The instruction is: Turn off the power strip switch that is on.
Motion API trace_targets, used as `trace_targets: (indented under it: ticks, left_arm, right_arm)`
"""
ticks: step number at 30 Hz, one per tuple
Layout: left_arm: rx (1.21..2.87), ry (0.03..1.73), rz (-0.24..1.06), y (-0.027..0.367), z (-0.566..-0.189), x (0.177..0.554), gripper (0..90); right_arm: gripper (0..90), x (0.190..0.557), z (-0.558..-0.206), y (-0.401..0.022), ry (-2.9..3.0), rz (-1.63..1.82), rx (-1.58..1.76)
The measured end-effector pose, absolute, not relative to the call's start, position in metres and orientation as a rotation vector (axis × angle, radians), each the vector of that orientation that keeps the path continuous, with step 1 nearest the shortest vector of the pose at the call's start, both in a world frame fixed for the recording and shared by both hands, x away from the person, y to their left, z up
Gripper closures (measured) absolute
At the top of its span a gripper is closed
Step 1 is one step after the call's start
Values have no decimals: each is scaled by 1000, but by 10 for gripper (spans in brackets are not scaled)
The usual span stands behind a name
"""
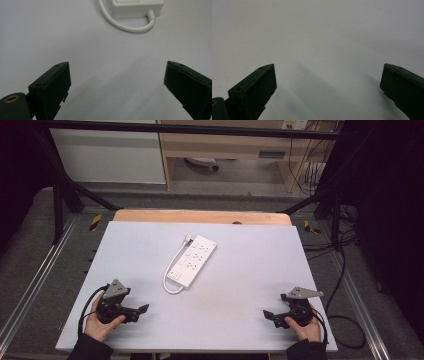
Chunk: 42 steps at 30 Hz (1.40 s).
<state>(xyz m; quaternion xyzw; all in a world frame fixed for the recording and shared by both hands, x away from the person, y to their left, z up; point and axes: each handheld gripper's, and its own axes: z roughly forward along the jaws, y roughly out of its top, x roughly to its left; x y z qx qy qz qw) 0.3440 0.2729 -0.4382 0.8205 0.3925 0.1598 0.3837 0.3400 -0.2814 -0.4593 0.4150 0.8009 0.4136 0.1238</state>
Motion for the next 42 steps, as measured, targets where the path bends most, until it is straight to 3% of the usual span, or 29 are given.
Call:
trace_targets:
  ticks: [42]
  left_arm:
    - [2113,964,421,252,-421,352,68]
  right_arm:
    - [10,339,-459,-280,2341,1192,1220]
